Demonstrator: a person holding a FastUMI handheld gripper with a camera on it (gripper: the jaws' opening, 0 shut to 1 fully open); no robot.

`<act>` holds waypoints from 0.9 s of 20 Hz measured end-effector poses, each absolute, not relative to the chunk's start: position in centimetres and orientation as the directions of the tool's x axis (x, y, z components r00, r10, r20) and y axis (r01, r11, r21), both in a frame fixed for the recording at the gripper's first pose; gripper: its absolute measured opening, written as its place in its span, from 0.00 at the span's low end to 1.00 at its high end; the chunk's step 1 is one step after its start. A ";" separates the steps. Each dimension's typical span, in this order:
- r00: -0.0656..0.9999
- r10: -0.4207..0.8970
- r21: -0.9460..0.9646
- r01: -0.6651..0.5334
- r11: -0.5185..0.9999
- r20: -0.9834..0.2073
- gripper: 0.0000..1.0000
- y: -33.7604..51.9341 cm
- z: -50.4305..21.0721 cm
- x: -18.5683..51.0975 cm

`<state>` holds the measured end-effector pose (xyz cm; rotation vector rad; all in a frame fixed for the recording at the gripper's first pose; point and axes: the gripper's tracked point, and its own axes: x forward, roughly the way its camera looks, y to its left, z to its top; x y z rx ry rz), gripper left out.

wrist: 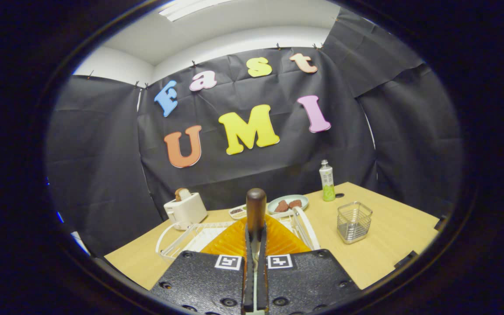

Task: Take the plate from the dish rack, then take the spoon from the basket and place it into the plate.

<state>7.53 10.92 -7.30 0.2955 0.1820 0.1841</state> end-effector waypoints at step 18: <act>0.917 0.279 0.303 -0.190 0.934 -0.284 0.17 15.3 -15.1 6.0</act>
